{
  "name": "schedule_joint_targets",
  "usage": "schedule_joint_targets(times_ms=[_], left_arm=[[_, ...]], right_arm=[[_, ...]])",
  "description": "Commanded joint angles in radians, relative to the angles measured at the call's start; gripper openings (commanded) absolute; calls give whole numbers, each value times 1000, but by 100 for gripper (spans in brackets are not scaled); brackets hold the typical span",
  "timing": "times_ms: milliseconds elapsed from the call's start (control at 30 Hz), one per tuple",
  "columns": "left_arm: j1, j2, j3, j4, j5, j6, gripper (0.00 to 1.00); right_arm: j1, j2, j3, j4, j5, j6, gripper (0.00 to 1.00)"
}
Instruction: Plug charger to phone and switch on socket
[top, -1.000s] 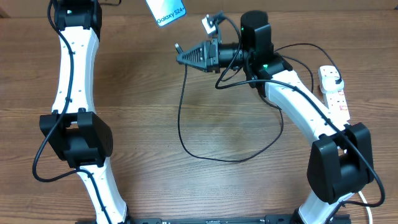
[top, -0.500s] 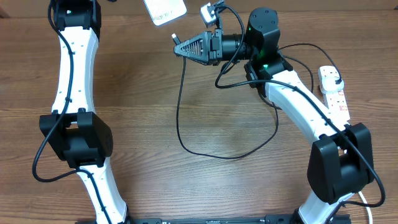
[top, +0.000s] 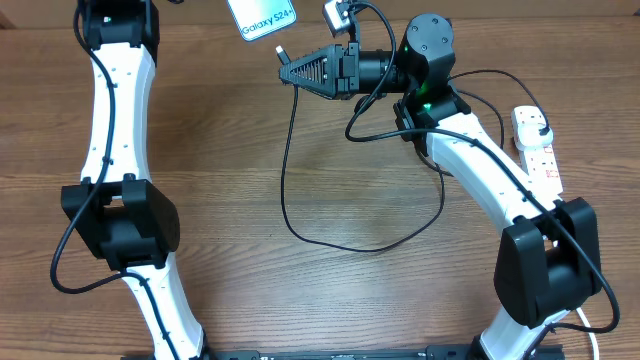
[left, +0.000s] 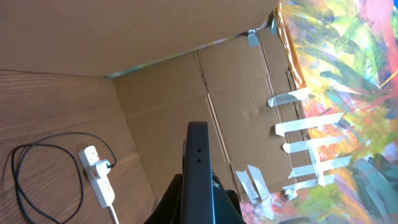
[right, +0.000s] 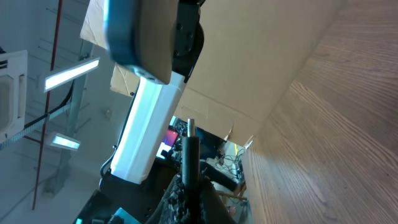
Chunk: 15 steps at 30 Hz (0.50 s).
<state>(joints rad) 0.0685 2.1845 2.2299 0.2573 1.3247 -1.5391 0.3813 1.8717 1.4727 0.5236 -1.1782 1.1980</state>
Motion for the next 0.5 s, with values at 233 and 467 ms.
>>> schedule_joint_targets(times_ms=[233, 467], left_arm=[[11, -13, 15, 5, 3, 22, 4], [11, -13, 15, 5, 5, 22, 4]], right_arm=[[0, -29, 16, 15, 9, 6, 4], [0, -29, 16, 15, 9, 6, 4]])
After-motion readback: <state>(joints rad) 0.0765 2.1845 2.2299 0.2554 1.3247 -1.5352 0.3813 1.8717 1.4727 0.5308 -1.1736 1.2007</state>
